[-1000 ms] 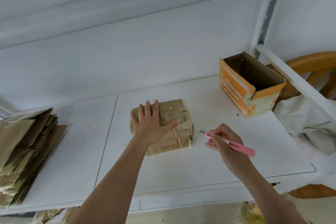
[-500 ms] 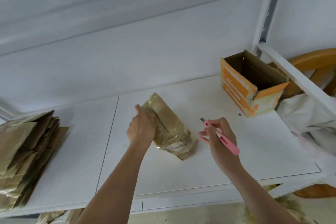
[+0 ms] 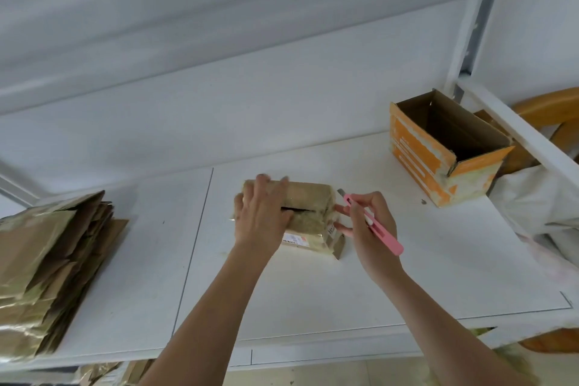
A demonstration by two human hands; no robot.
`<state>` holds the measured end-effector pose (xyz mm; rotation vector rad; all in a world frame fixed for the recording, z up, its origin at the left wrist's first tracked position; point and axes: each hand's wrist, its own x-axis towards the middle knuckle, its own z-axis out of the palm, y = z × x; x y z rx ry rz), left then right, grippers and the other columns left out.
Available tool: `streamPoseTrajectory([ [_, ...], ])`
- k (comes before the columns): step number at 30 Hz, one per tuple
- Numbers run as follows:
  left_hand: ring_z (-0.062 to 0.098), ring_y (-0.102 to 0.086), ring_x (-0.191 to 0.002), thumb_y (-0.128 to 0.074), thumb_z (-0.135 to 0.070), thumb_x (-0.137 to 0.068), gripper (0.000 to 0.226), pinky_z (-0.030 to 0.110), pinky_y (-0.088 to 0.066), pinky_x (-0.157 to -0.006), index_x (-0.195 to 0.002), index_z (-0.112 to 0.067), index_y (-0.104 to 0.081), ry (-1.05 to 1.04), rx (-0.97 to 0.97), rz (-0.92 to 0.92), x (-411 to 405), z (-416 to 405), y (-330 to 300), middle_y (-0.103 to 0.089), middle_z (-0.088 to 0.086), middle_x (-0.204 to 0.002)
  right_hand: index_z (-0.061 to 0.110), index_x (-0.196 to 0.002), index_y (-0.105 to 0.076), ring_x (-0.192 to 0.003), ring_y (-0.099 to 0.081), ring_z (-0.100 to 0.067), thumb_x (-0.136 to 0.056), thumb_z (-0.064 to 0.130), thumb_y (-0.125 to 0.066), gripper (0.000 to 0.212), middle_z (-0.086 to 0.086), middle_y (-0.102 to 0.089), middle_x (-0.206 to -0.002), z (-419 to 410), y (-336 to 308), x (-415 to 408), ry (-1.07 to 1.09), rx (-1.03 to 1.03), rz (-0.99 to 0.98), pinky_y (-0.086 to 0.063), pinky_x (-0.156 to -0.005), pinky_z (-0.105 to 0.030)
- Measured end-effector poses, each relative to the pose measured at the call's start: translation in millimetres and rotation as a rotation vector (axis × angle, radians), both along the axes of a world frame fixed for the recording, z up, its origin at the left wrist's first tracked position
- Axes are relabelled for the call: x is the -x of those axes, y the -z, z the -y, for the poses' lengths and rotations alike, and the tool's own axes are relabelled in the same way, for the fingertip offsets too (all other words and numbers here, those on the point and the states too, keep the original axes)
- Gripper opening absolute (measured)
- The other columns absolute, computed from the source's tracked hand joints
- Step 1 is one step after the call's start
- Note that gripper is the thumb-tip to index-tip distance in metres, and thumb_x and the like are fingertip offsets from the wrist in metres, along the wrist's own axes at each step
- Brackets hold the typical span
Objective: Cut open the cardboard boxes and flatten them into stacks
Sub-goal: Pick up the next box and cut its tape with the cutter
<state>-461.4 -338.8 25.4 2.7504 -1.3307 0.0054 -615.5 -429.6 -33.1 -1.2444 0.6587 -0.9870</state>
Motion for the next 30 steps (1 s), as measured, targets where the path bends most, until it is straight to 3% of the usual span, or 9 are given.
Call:
streamPoseTrajectory([
  [2,0.025,0.004,-0.150,-0.053,-0.041,-0.097,0.062,0.045,0.007,-0.120,-0.151,-0.044,-0.022,0.138,-0.020,-0.075,-11.3,4.0,5.3,-0.003,-0.006,-0.163,0.008,-0.096,-0.052,-0.098,-0.072,-0.022,-0.101,0.007,-0.049,0.006,-0.010,-0.064,-0.108,4.6,1.6,-1.0,-0.007,-0.024,-0.002,-0.060,-0.077,-0.052],
  [3,0.023,0.013,-0.150,-0.050,-0.047,-0.097,0.064,0.047,0.014,-0.118,-0.152,-0.046,-0.017,0.155,-0.051,-0.128,-17.3,6.7,6.7,0.004,-0.009,-0.164,0.007,-0.096,-0.051,-0.099,-0.072,-0.022,-0.101,0.007,-0.048,0.005,-0.011,-0.063,-0.108,6.5,2.7,-0.7,-0.012,-0.038,-0.003,-0.060,-0.077,-0.053],
  [6,0.023,0.011,-0.151,-0.045,-0.058,-0.095,0.062,0.047,0.018,-0.116,-0.150,-0.052,-0.017,0.144,-0.082,-0.224,-33.6,13.1,13.5,-0.006,-0.008,-0.164,0.005,-0.097,-0.051,-0.103,-0.071,-0.022,-0.101,0.010,-0.049,0.006,-0.012,-0.064,-0.110,10.6,4.5,-1.2,-0.034,-0.052,-0.006,-0.059,-0.079,-0.055],
  [9,0.026,-0.020,-0.143,-0.049,-0.059,-0.093,0.057,0.048,0.005,-0.120,-0.146,-0.048,-0.032,0.172,-0.021,-0.167,-35.4,20.4,13.9,-0.038,-0.002,-0.142,0.006,-0.097,-0.051,-0.104,-0.070,-0.022,-0.101,0.010,-0.050,0.005,-0.012,-0.065,-0.111,12.4,4.5,-1.5,-0.047,-0.046,-0.015,-0.059,-0.079,-0.055],
  [13,0.027,-0.031,-0.126,-0.051,-0.060,-0.091,0.055,0.037,-0.027,-0.108,-0.142,-0.044,-0.040,0.138,-0.026,-0.097,-30.6,23.9,11.8,-0.047,0.000,-0.128,0.008,-0.099,-0.053,-0.106,-0.069,-0.022,-0.101,0.010,-0.050,0.004,-0.012,-0.064,-0.111,12.8,4.1,1.4,-0.073,-0.034,-0.019,-0.059,-0.080,-0.054],
  [15,0.027,-0.035,-0.124,-0.045,-0.063,-0.092,0.057,0.034,-0.032,-0.104,-0.145,-0.042,-0.036,0.165,-0.081,-0.005,-29.8,21.6,11.1,-0.051,0.002,-0.127,0.008,-0.098,-0.053,-0.105,-0.069,-0.022,-0.101,0.009,-0.050,0.005,-0.013,-0.064,-0.111,13.3,3.6,2.4,-0.079,-0.044,-0.013,-0.059,-0.080,-0.054],
  [19,0.028,-0.051,-0.122,-0.029,-0.067,-0.095,0.066,0.036,-0.031,-0.111,-0.149,-0.029,-0.031,0.238,-0.300,0.286,-22.8,17.5,4.9,-0.064,0.006,-0.119,0.007,-0.097,-0.053,-0.104,-0.070,-0.024,-0.100,0.007,-0.051,0.004,-0.014,-0.066,-0.106,14.5,1.6,2.8,-0.101,-0.029,-0.011,-0.060,-0.078,-0.052],
  [24,0.022,-0.056,-0.113,-0.018,-0.059,-0.100,0.065,0.031,-0.047,-0.088,-0.153,-0.021,-0.025,0.195,-0.277,0.323,-8.3,2.3,14.7,-0.058,-0.001,-0.128,0.006,-0.096,-0.053,-0.102,-0.070,-0.024,-0.100,0.004,-0.051,0.004,-0.010,-0.068,-0.107,17.8,0.6,-0.8,-0.106,-0.025,-0.025,-0.060,-0.078,-0.053],
  [30,0.030,-0.053,-0.121,-0.016,-0.051,-0.104,0.064,0.036,-0.044,-0.098,-0.154,-0.011,-0.018,0.198,-0.312,0.305,-4.8,2.6,20.9,-0.047,0.007,-0.143,0.014,-0.092,-0.055,-0.099,-0.070,-0.024,-0.098,0.010,-0.055,0.007,-0.005,-0.069,-0.099,25.7,5.5,-3.0,-0.136,0.165,-0.115,-0.058,-0.076,-0.059],
])
